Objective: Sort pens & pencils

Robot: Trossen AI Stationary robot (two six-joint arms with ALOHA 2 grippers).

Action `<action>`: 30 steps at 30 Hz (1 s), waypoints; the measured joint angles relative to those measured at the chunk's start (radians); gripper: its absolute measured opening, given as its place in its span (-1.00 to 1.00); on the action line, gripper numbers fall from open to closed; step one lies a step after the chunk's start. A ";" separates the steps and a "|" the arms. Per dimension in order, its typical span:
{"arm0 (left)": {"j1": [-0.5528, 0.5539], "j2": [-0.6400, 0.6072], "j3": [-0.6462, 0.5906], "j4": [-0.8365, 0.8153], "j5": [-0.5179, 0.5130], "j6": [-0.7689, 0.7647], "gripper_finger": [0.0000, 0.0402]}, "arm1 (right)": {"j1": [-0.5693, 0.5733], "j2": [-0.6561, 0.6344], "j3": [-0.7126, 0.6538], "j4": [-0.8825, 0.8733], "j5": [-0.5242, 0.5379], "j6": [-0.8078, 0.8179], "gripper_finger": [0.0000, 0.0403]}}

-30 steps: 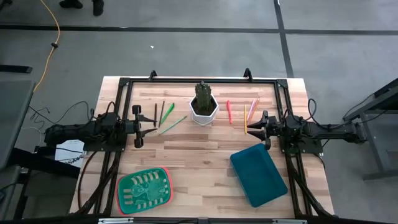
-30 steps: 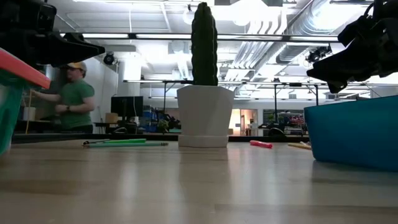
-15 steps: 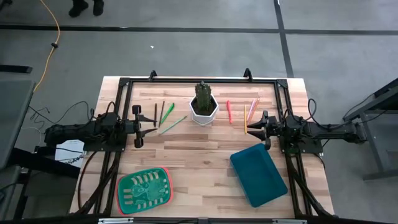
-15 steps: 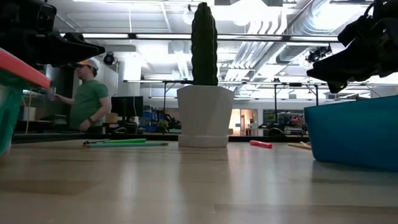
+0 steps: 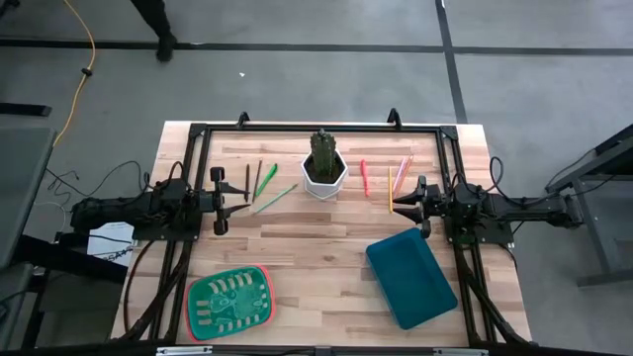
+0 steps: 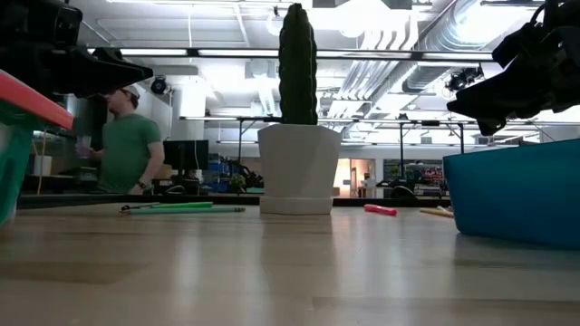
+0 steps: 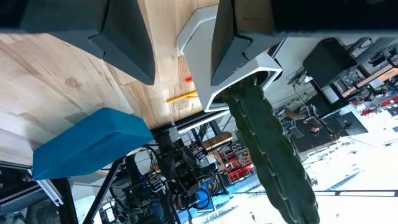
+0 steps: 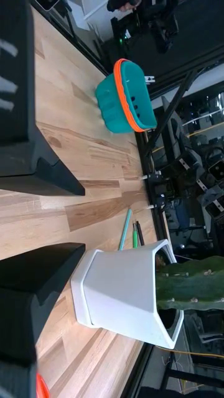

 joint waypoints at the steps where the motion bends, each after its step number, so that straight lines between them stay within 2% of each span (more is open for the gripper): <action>1: 0.000 0.000 0.000 0.000 0.000 0.000 -0.29 | 0.000 0.000 0.000 0.000 0.000 0.000 -0.39; 5: 0.000 0.000 0.000 0.000 0.000 -0.018 -0.29 | 0.000 0.000 0.000 0.000 0.000 0.000 -0.39; 13: 0.000 0.000 0.000 0.000 0.000 -0.174 -0.29 | 0.000 0.000 0.000 0.012 0.000 0.015 -0.39; 17: 0.000 0.000 0.000 0.009 0.000 -0.288 -0.29 | 0.000 0.000 0.000 0.124 0.001 0.311 -0.39; 20: 0.000 0.000 0.000 0.062 0.000 -0.454 -0.29 | 0.000 0.000 0.000 0.245 0.012 0.521 -0.39; 25: 0.000 0.000 0.000 0.252 0.000 -0.857 -0.29 | 0.000 0.000 0.000 0.421 0.111 0.600 -0.39; 30: -0.001 0.000 0.000 0.398 -0.072 -0.900 -0.29 | 0.000 0.000 0.000 0.566 0.222 0.651 -0.39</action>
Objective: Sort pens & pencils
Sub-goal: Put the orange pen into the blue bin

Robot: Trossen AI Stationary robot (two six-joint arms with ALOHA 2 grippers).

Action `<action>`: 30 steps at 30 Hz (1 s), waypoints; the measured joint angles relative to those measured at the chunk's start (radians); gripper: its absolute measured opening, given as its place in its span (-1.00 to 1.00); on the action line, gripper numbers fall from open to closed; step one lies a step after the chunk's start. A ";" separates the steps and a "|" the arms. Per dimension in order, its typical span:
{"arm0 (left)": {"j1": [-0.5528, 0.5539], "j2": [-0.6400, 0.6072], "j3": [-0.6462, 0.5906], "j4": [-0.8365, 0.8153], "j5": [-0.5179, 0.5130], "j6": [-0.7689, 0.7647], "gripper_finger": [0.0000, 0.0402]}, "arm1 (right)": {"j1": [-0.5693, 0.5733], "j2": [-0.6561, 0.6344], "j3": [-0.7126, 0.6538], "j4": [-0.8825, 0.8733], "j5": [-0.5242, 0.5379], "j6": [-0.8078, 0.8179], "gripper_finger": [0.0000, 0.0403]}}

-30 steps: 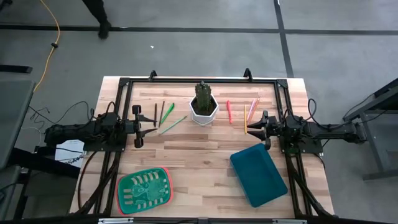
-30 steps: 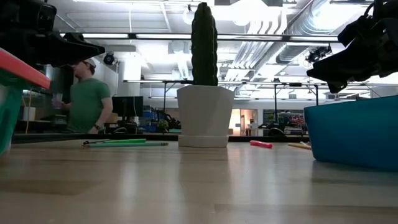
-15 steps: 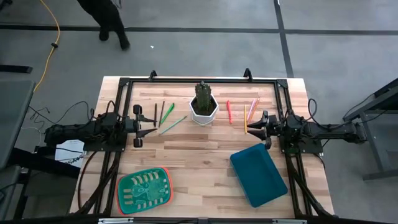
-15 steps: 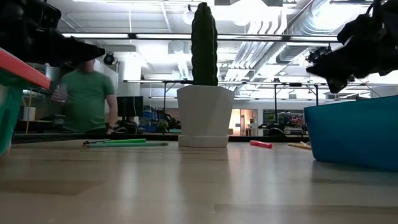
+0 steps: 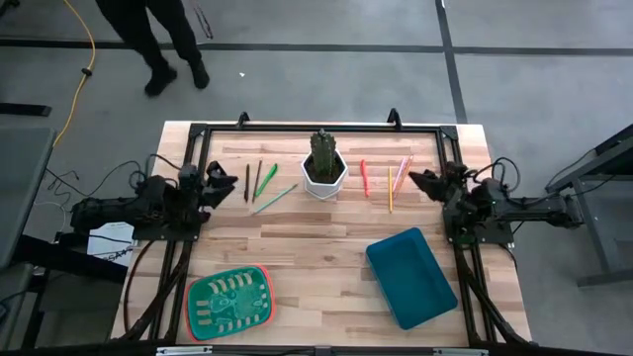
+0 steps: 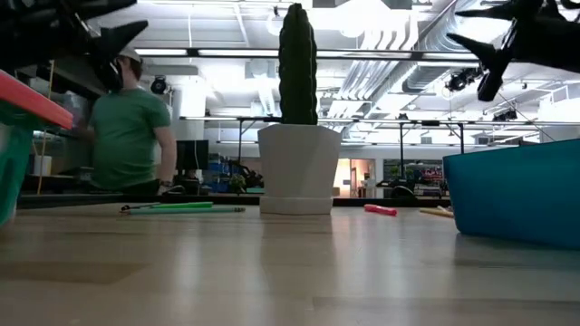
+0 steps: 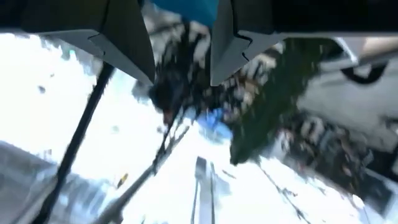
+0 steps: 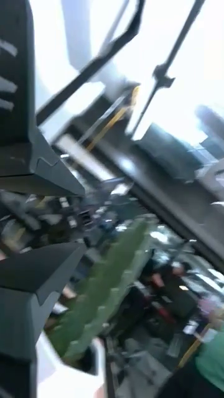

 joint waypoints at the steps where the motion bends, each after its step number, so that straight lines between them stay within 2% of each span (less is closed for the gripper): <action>1: 0.000 0.000 0.000 0.025 -0.013 0.000 -0.29 | 0.000 0.000 0.000 0.025 0.012 0.008 -0.39; 5: 0.000 0.000 0.000 0.130 -0.077 0.001 -0.29 | 0.000 0.000 0.000 0.100 0.046 0.019 -0.39; 10: 0.000 0.000 0.000 0.291 -0.207 0.001 -0.29 | 0.000 0.000 0.001 0.185 0.152 0.002 -0.39; 15: 0.001 0.000 0.000 0.459 -0.326 0.028 -0.29 | 0.000 0.000 0.029 0.194 0.258 -0.052 -0.39; 19: 0.001 0.000 0.000 0.559 -0.354 0.037 -0.29 | 0.000 0.000 0.039 0.192 0.322 -0.050 -0.39; 25: 0.001 0.000 0.000 0.650 -0.355 0.037 -0.29 | 0.000 0.000 0.040 0.258 0.309 -0.048 -0.39; 28: 0.001 0.001 0.016 0.661 -0.339 0.037 -0.29 | 0.000 0.001 0.048 0.280 0.245 -0.055 -0.39; 30: 0.001 0.001 0.050 0.652 -0.293 0.041 -0.29 | 0.000 0.013 0.081 0.265 0.194 -0.064 -0.39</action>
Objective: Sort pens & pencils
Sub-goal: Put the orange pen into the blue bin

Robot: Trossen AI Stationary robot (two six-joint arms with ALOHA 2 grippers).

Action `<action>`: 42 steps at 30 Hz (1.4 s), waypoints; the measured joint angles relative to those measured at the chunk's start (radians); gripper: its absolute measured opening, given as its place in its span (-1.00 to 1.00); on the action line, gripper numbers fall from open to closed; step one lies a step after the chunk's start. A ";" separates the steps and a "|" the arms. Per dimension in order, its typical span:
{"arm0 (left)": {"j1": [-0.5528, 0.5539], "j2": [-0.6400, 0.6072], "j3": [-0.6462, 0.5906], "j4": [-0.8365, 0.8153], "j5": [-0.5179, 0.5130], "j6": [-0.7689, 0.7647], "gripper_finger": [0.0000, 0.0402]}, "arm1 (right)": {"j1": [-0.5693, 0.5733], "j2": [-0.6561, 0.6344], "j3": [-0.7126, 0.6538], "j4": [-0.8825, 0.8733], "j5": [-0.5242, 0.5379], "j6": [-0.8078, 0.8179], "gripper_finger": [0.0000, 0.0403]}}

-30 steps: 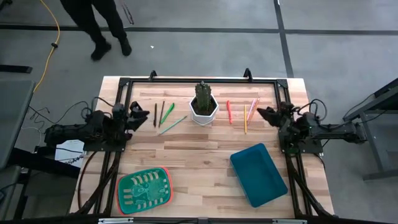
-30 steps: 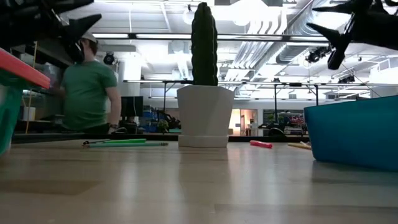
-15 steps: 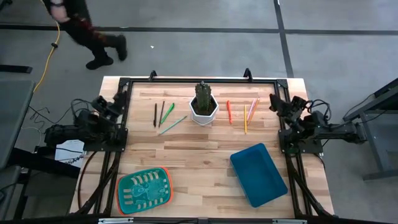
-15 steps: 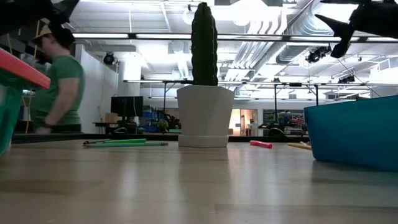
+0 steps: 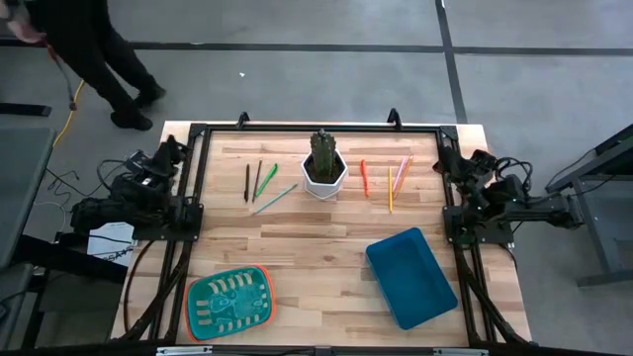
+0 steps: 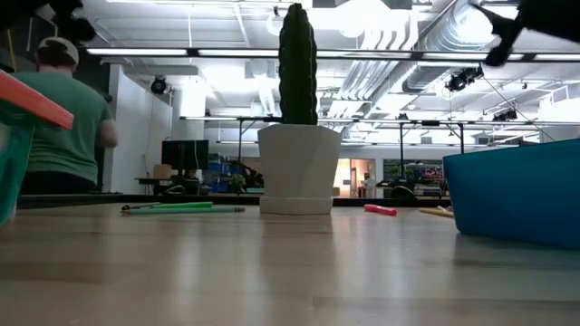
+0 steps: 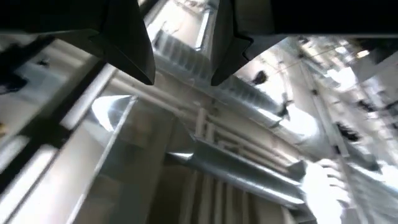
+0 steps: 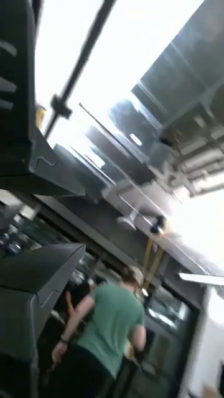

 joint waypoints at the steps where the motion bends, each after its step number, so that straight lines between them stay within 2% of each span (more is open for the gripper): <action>1: 0.000 0.000 0.022 -0.021 0.030 0.012 -0.29 | 0.000 0.015 0.026 -0.014 -0.021 -0.012 -0.39; 6: 0.000 0.008 0.188 -0.269 0.171 0.134 -0.29 | 0.001 0.179 0.238 -0.208 -0.102 -0.145 -0.39; 12: 0.000 0.079 0.430 -0.660 0.196 0.319 -0.29 | 0.001 0.456 0.549 -0.518 -0.192 -0.335 -0.39; 16: 0.000 0.148 0.584 -0.864 0.196 0.361 -0.29 | 0.000 0.612 0.745 -0.701 -0.129 -0.324 -0.39; 19: 0.000 0.202 0.699 -1.061 0.192 0.360 -0.29 | 0.000 0.703 0.895 -0.905 -0.091 -0.329 -0.42; 26: 0.000 0.366 0.896 -1.586 0.104 0.320 -0.29 | 0.000 0.904 1.196 -1.472 -0.046 -0.210 -0.69; 32: 0.000 0.475 0.946 -1.804 -0.025 0.294 -0.29 | 0.000 1.039 1.314 -1.759 -0.013 -0.062 -0.78; 38: 0.000 0.546 0.947 -1.911 -0.029 0.299 -0.30 | 0.000 1.145 1.321 -1.912 -0.011 0.038 -0.78; 42: 0.000 0.579 0.947 -1.940 -0.033 0.302 -0.47 | -0.001 1.200 1.321 -1.943 -0.016 0.043 -0.78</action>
